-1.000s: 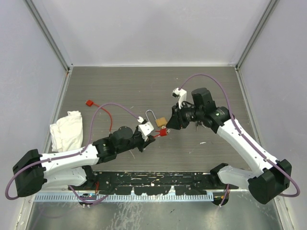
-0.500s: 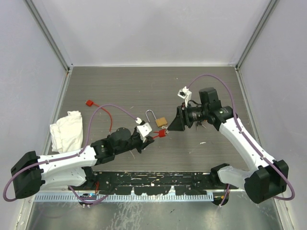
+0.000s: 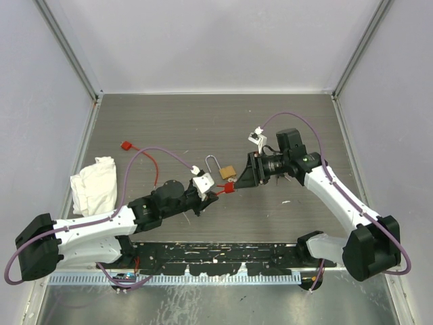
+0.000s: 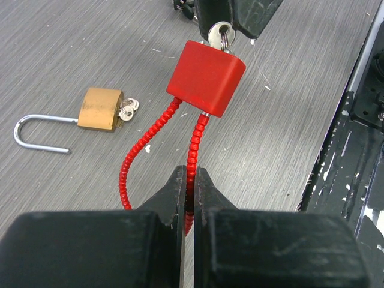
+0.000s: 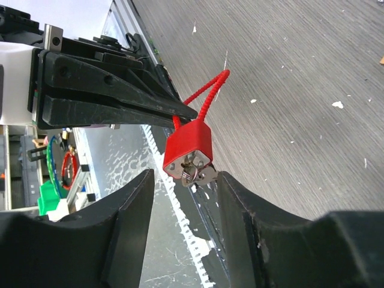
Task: Lock with the key
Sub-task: Lock the lock.
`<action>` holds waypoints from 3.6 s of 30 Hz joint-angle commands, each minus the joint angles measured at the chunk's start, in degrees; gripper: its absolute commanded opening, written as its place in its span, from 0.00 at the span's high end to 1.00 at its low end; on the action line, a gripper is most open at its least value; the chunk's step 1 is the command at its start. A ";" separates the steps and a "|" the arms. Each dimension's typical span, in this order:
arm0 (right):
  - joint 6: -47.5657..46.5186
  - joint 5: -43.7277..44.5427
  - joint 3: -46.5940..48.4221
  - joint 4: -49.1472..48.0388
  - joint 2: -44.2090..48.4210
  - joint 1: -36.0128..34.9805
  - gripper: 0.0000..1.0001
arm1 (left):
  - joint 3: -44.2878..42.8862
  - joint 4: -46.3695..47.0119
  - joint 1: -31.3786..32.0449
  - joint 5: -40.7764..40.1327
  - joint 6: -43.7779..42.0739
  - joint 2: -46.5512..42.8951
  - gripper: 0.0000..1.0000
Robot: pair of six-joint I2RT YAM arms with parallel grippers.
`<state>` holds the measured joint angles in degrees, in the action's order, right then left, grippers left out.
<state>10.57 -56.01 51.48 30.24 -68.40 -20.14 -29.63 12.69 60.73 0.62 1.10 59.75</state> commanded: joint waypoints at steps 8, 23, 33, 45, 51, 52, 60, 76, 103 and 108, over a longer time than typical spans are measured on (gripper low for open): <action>1.15 -2.54 0.46 -3.51 -0.85 -0.77 0.62 | -1.31 5.49 -0.17 1.24 0.65 -0.59 1.00; -6.90 -2.07 2.94 1.00 -0.63 -2.17 0.99 | -0.39 5.78 -0.16 0.79 1.16 -1.67 1.00; -8.10 -3.07 7.22 5.66 -2.09 -1.42 0.99 | 0.35 1.48 -1.39 0.39 -0.89 -3.95 1.00; 8.78 -11.22 3.83 -1.62 -8.06 2.91 0.99 | -6.81 -13.72 -1.31 -9.84 -11.19 1.17 1.00; -12.50 6.93 10.69 12.93 -7.38 -0.29 0.99 | -7.36 -14.19 -1.38 -9.14 -14.11 2.85 1.00; -10.82 4.86 9.19 11.77 -7.43 -0.22 0.99 | -7.48 -14.07 -1.40 -8.93 -14.45 3.22 1.00; 11.08 -15.28 3.00 0.52 -11.96 6.84 0.99 | -11.27 -16.42 -1.32 -12.07 -17.48 7.73 1.00; 12.15 -16.35 2.28 2.46 -13.05 6.96 0.99 | -11.35 -15.01 -1.35 -17.11 -20.35 8.49 1.00; 35.77 -21.35 -8.59 -20.70 -6.75 8.51 0.99 | -7.00 -10.64 -1.37 -15.81 -20.52 7.84 1.00; 26.42 -17.26 -5.64 -10.90 -4.66 8.37 0.99 | -7.12 -10.86 -1.35 -16.97 -21.12 7.43 1.00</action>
<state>38.48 -70.61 42.22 16.45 -77.38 -12.56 -36.84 6.15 60.97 -8.14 -18.06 67.44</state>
